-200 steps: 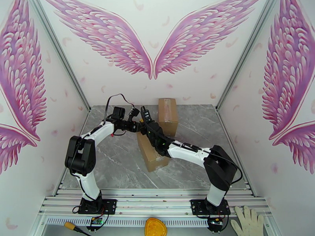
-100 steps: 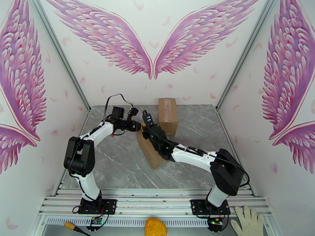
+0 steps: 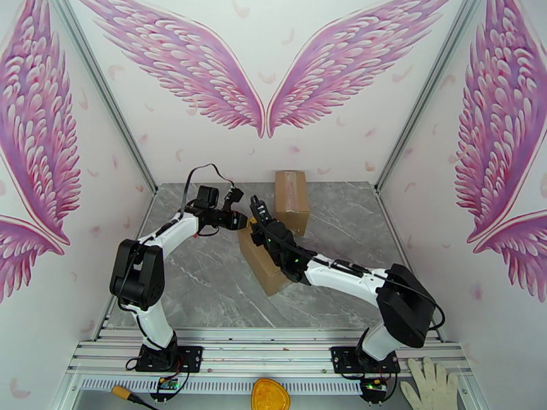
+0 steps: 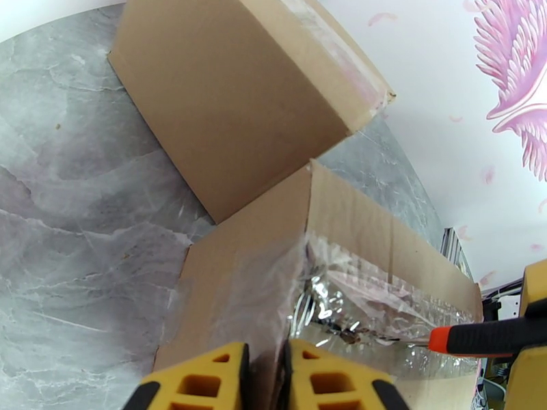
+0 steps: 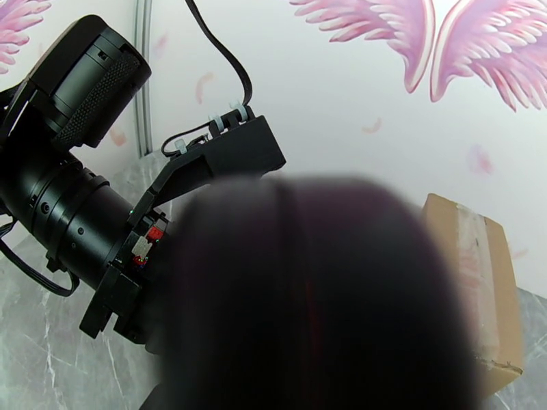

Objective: Unpack the express box

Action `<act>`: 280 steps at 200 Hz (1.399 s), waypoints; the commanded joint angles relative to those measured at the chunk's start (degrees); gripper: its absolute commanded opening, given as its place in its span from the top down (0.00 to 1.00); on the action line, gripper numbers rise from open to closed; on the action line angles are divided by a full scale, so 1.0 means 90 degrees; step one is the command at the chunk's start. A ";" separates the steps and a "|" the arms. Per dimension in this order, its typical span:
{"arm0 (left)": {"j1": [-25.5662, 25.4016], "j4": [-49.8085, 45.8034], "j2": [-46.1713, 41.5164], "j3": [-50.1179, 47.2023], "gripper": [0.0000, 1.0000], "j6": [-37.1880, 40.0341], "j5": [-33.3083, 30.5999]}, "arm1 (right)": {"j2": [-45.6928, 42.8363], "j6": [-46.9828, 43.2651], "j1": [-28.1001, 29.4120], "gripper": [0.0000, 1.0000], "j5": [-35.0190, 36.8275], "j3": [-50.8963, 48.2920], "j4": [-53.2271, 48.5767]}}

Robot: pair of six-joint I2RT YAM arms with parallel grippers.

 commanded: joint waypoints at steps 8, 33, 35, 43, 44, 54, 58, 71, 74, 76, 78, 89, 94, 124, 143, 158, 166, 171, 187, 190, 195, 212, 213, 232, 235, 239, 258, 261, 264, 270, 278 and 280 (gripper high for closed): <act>0.0191 -0.0253 0.0117 -0.0202 0.81 0.0000 -0.1565 | -0.0500 0.0084 0.0064 1.00 0.0234 -0.0381 -0.0441; 0.0172 -0.0263 0.0085 -0.0223 0.82 0.0015 -0.1693 | -0.0713 0.0132 0.0063 1.00 0.0263 -0.0539 -0.0407; 0.0171 -0.0263 0.0081 -0.0223 0.82 0.0012 -0.1701 | -0.0735 0.0132 0.0070 1.00 0.0262 -0.0541 -0.0403; 0.0166 -0.0253 0.0061 -0.0243 0.82 0.0020 -0.1731 | -0.0782 0.0132 0.0067 1.00 0.0241 -0.0571 -0.0399; 0.0163 -0.0248 0.0061 -0.0248 0.82 0.0016 -0.1737 | -0.0788 0.0132 0.0065 1.00 0.0239 -0.0578 -0.0396; 0.0163 -0.0243 0.0037 -0.0259 0.83 0.0027 -0.1784 | -0.0853 0.0132 0.0067 1.00 0.0209 -0.0622 -0.0406; 0.0161 -0.0252 0.0045 -0.0263 0.83 0.0026 -0.1790 | -0.0879 0.0137 0.0066 1.00 0.0185 -0.0645 -0.0424; 0.0151 -0.0236 0.0026 -0.0275 0.83 0.0024 -0.1827 | -0.0967 0.0121 0.0069 1.00 0.0129 -0.0743 -0.0413; 0.0146 -0.0234 0.0021 -0.0279 0.84 0.0021 -0.1839 | -0.0979 0.0115 0.0069 1.00 0.0129 -0.0768 -0.0420; 0.0143 -0.0234 0.0021 -0.0286 0.83 0.0021 -0.1845 | -0.0997 0.0118 0.0064 1.00 0.0134 -0.0786 -0.0421; 0.0146 -0.0226 0.0021 -0.0288 0.84 0.0023 -0.1849 | -0.1012 0.0111 0.0063 1.00 0.0135 -0.0803 -0.0421; 0.0123 -0.0215 -0.0005 -0.0300 0.84 0.0024 -0.1877 | -0.1104 0.0093 0.0062 1.00 0.0155 -0.0892 -0.0429; 0.0117 -0.0205 -0.0015 -0.0299 0.84 0.0025 -0.1882 | -0.1164 0.0085 0.0062 1.00 0.0165 -0.0936 -0.0413; 0.0039 -0.0173 -0.0070 -0.0301 0.84 0.0058 -0.1929 | -0.1502 -0.0019 0.0058 1.00 0.0176 -0.1152 -0.0431; -0.0014 -0.0175 -0.0086 -0.0284 0.85 0.0072 -0.1996 | -0.1715 -0.0036 0.0056 1.00 0.0151 -0.1264 -0.0484; -0.0042 -0.0172 -0.0110 -0.0267 0.85 0.0078 -0.2049 | -0.1895 -0.0034 0.0062 1.00 0.0109 -0.1371 -0.0542; -0.0052 -0.0175 -0.0103 -0.0256 0.85 0.0067 -0.2072 | -0.1967 -0.0026 0.0058 1.00 0.0063 -0.1437 -0.0593; -0.0054 -0.0175 -0.0105 -0.0248 0.85 0.0068 -0.2084 | -0.2016 -0.0026 0.0056 1.00 0.0039 -0.1492 -0.0622; -0.0064 -0.0175 -0.0106 -0.0234 0.85 0.0062 -0.2107 | -0.2157 0.0045 0.0055 1.00 -0.0012 -0.1654 -0.0691; -0.0071 -0.0175 -0.0106 -0.0229 0.85 0.0065 -0.2113 | -0.2177 0.0065 0.0055 1.00 -0.0020 -0.1687 -0.0707; -0.0073 -0.0180 -0.0107 -0.0229 0.85 0.0074 -0.2120 | -0.2233 0.0091 0.0060 1.00 -0.0023 -0.1740 -0.0734; -0.0100 -0.0194 -0.0106 -0.0224 0.85 0.0095 -0.2142 | -0.2416 0.0154 0.0053 1.00 -0.0005 -0.1919 -0.0781; -0.0102 -0.0194 -0.0106 -0.0224 0.85 0.0092 -0.2143 | -0.2426 0.0157 0.0058 1.00 -0.0001 -0.1926 -0.0787; -0.0127 -0.0223 -0.0106 -0.0204 0.86 0.0113 -0.2182 | -0.2653 0.0158 0.0055 1.00 0.0003 -0.2057 -0.0866; -0.0132 -0.0231 -0.0106 -0.0204 0.85 0.0115 -0.2191 | -0.2683 0.0148 0.0061 1.00 0.0004 -0.2072 -0.0875; -0.0141 -0.0238 -0.0110 -0.0199 0.86 0.0115 -0.2206 | -0.2722 0.0149 0.0061 1.00 0.0002 -0.2103 -0.0893; -0.0166 -0.0262 -0.0106 -0.0195 0.86 0.0127 -0.2269 | -0.2910 0.0181 0.0051 1.00 -0.0019 -0.2217 -0.1003; -0.0171 -0.0268 -0.0106 -0.0195 0.86 0.0134 -0.2275 | -0.2929 0.0195 0.0052 1.00 -0.0027 -0.2237 -0.1028; -0.0171 -0.0272 -0.0113 -0.0195 0.86 0.0130 -0.2287 | -0.2962 0.0211 0.0056 1.00 -0.0035 -0.2257 -0.1048; -0.0181 -0.0282 -0.0106 -0.0194 0.86 0.0131 -0.2315 | -0.3025 0.0233 0.0048 1.00 -0.0039 -0.2290 -0.1081; -0.0195 -0.0292 -0.0115 -0.0203 0.86 0.0142 -0.2333 | -0.3120 0.0255 0.0053 1.00 -0.0045 -0.2359 -0.1112; -0.0199 -0.0292 -0.0115 -0.0204 0.86 0.0139 -0.2333 | -0.3149 0.0263 0.0058 1.00 -0.0047 -0.2373 -0.1114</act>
